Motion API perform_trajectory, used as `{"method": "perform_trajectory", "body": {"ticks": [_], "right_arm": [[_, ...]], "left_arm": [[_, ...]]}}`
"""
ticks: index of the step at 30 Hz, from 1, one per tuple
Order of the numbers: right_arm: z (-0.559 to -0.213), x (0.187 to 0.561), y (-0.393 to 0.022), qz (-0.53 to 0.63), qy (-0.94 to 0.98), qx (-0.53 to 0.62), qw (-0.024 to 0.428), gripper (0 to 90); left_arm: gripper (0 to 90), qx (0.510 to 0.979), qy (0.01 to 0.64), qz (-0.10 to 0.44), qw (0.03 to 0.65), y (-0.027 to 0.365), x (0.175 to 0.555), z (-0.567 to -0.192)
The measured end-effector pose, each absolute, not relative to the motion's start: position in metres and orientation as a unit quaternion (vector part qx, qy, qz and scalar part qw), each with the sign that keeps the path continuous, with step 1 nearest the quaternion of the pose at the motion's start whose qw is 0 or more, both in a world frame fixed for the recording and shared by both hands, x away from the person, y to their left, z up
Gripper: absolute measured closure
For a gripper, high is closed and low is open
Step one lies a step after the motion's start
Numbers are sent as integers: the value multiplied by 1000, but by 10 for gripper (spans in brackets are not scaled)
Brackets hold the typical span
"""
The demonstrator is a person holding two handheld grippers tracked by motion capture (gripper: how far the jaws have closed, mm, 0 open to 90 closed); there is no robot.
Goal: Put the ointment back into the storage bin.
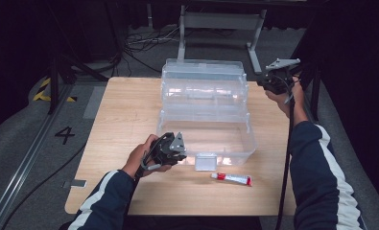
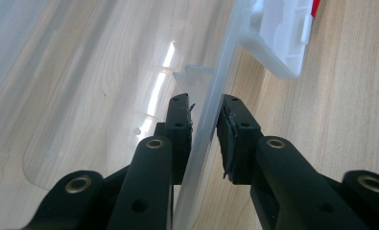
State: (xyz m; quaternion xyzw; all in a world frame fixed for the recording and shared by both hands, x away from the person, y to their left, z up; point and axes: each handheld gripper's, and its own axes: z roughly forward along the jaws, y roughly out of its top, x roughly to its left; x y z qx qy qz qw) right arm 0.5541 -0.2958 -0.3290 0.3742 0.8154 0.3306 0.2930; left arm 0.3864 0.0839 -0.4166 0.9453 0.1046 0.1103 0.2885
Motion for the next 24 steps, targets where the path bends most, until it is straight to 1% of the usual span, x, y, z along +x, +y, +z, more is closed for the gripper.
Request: {"method": "perform_trajectory", "body": {"ticks": [14, 19, 24], "right_arm": [[-335, 517, -304, 336, 824, 356, 286, 886], [-333, 506, -307, 337, 821, 352, 296, 886], [-331, 490, -310, 345, 820, 347, 296, 884]], "left_arm": [[759, 946, 106, 112, 286, 84, 386, -417], [755, 945, 106, 115, 286, 83, 385, -417], [753, 946, 107, 115, 285, 83, 385, -417]]}}
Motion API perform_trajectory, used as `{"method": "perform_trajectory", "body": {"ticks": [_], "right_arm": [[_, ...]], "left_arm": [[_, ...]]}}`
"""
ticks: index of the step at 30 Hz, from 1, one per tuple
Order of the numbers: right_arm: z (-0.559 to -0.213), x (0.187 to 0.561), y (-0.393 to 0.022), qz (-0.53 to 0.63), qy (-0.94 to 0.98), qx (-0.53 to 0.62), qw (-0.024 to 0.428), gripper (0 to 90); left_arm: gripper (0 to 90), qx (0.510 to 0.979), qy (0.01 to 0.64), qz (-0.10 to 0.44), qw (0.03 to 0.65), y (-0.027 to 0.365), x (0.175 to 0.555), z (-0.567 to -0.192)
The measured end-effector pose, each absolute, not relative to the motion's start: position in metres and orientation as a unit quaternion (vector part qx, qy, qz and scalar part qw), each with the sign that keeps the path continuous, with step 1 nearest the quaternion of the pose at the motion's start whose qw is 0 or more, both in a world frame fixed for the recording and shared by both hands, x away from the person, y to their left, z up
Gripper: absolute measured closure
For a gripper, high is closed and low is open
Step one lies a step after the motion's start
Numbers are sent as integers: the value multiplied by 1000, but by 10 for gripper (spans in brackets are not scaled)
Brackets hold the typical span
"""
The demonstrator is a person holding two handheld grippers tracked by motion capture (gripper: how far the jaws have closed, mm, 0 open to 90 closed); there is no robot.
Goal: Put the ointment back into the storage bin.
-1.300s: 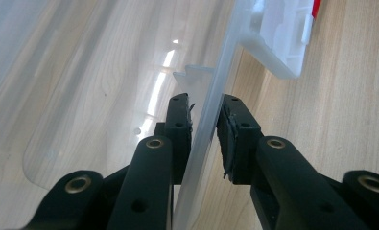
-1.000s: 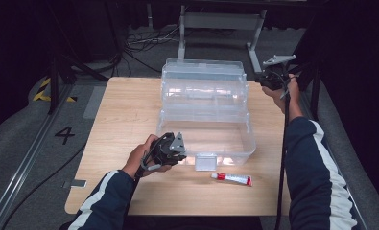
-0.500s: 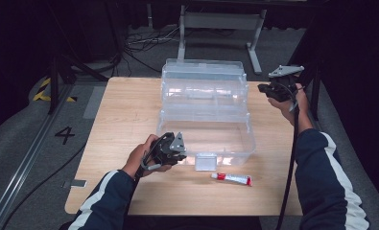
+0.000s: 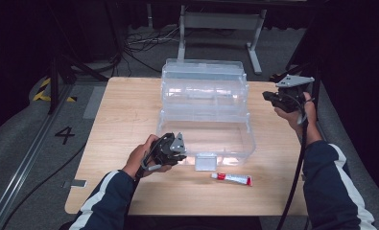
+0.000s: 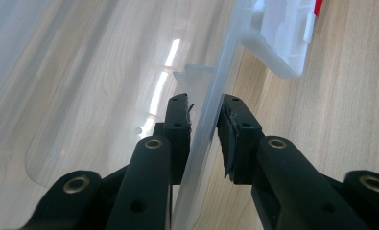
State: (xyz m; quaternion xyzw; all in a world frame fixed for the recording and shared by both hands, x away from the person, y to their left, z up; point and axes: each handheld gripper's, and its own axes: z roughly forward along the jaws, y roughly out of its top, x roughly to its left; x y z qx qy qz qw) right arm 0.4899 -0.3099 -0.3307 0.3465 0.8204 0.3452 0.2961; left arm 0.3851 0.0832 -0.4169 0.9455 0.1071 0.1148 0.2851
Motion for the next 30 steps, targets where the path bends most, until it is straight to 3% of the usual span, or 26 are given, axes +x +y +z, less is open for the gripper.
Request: {"method": "perform_trajectory", "body": {"ticks": [30], "right_arm": [[-354, 410, -318, 337, 855, 301, 255, 863]], "left_arm": [[741, 945, 111, 120, 282, 81, 384, -418]]}}
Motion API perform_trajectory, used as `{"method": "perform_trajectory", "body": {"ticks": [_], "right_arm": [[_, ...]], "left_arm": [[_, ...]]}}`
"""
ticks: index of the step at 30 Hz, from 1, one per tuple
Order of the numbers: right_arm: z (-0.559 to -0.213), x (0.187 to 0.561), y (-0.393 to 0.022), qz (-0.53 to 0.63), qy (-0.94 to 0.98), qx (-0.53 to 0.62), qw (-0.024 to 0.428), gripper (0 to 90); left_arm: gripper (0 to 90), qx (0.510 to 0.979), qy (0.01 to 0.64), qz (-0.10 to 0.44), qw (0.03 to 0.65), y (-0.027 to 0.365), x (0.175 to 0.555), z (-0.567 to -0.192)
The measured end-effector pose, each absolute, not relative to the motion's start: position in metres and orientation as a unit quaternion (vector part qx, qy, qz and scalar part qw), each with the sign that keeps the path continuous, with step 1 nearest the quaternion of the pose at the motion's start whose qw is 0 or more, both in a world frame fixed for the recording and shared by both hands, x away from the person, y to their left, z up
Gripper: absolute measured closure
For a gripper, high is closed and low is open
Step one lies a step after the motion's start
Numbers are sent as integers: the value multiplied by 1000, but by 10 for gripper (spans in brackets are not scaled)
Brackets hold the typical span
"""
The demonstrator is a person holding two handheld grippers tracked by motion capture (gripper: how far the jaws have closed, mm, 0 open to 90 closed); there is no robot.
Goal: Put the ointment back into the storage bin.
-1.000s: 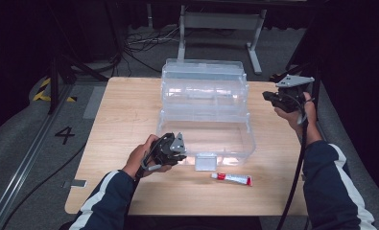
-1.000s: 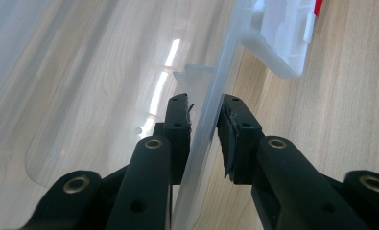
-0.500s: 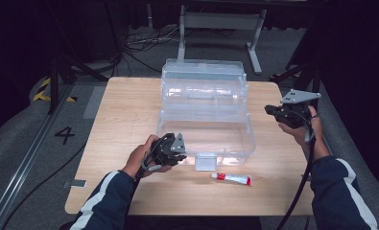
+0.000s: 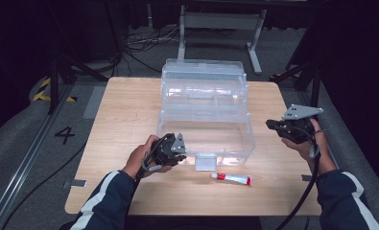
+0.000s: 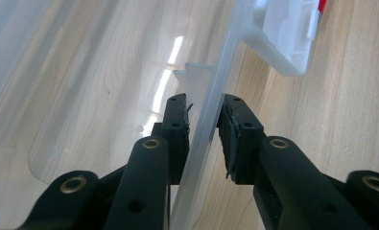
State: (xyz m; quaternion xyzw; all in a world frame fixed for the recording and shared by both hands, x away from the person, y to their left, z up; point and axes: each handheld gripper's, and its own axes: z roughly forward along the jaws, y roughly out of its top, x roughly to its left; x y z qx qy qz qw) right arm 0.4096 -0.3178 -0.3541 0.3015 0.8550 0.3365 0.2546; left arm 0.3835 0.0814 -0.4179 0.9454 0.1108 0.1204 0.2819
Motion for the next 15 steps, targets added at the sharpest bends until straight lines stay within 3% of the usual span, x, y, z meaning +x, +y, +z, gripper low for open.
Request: {"method": "perform_trajectory", "body": {"ticks": [15], "right_arm": [[-385, 381, -317, 315, 883, 288, 196, 831]], "left_arm": [[734, 945, 112, 124, 282, 81, 383, -418]]}}
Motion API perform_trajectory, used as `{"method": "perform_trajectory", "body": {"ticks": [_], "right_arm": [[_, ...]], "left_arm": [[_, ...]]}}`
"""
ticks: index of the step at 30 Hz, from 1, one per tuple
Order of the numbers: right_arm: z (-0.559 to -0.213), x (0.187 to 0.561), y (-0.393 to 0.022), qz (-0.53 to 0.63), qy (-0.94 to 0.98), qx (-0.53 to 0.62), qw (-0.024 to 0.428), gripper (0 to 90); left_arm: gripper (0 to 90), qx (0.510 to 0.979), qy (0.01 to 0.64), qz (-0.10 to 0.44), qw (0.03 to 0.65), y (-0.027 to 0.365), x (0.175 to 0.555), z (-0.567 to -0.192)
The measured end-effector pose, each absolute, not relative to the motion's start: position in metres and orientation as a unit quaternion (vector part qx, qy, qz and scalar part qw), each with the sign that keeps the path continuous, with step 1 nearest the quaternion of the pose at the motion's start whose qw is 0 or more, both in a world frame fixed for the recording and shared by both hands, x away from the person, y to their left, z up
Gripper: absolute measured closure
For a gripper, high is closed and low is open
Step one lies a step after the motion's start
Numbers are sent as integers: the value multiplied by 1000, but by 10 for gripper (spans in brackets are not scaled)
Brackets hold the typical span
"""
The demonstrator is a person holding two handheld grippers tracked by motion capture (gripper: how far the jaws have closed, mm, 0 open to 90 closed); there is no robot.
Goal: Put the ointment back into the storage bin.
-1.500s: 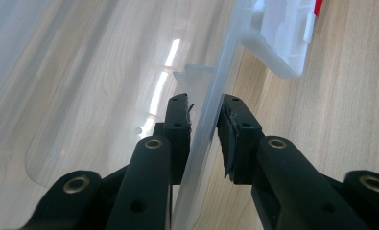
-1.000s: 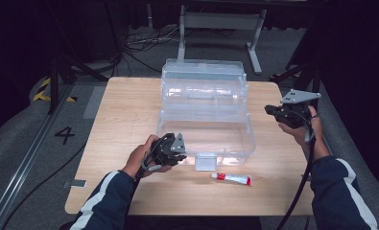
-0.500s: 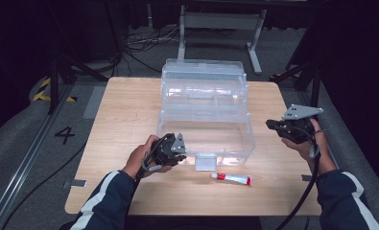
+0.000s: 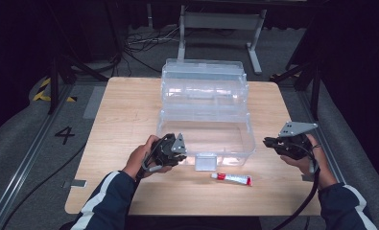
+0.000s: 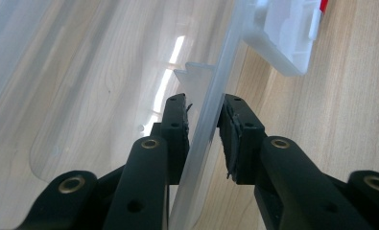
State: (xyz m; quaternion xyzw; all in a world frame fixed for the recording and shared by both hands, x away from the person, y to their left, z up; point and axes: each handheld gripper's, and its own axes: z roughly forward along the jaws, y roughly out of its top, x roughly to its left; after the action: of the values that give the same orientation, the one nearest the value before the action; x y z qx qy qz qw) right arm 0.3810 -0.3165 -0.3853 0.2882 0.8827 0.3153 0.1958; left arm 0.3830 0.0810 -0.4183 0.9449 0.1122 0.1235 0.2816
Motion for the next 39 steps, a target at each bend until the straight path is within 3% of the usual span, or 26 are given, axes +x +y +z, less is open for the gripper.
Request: {"method": "perform_trajectory", "body": {"ticks": [21, 39], "right_arm": [[-417, 346, -285, 287, 919, 251, 102, 770], [-433, 340, -236, 249, 949, 185, 57, 724]], "left_arm": [[732, 945, 111, 126, 280, 81, 383, -418], [732, 947, 109, 128, 275, 81, 383, -418]]}}
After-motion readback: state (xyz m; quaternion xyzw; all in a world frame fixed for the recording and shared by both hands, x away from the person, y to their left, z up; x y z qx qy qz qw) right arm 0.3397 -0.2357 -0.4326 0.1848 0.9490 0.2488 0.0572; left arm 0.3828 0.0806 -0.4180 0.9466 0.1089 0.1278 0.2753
